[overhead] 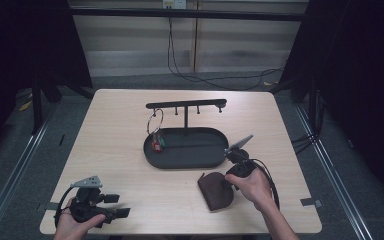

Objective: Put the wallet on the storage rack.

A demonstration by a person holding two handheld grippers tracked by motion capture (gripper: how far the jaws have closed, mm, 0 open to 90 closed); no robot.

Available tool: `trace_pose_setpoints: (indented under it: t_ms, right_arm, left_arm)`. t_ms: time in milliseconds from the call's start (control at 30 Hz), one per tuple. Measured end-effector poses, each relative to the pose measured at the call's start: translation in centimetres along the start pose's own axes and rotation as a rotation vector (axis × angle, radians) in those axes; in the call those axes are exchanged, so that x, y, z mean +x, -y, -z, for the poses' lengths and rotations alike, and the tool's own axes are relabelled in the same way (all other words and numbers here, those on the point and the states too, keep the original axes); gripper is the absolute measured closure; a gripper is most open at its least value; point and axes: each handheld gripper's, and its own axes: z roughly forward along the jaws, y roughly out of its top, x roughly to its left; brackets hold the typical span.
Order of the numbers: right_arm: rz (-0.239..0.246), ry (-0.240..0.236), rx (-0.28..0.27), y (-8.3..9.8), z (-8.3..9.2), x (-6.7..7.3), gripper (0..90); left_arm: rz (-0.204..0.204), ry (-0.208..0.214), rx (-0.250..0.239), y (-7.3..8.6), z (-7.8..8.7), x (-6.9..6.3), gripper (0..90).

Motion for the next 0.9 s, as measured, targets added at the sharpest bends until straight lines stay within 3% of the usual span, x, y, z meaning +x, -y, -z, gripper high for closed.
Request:
trace_pose_setpoints:
  t_ms: [200, 667, 767, 900]
  right_arm:
    - [-0.005, -0.034, -0.019, 0.0, 0.5, -0.2, 77.9]
    - [-0.008, -0.103, -0.052, 0.1, 1.5, -0.5, 82.4]
    - [-0.005, -0.105, -0.051, 0.2, 1.7, -0.5, 82.8]
    - [0.001, -0.073, -0.06, 0.1, 2.5, -0.2, 83.3]
  left_arm:
    - [0.005, 0.023, 0.005, 0.0, 0.0, 0.1, 22.7]
    - [0.023, 0.01, 0.005, 0.0, 0.1, 0.5, 21.5]
    - [0.018, 0.008, 0.009, 0.0, 0.1, 0.4, 21.5]
    - [0.02, 0.006, 0.009, 0.0, 0.1, 0.4, 21.9]
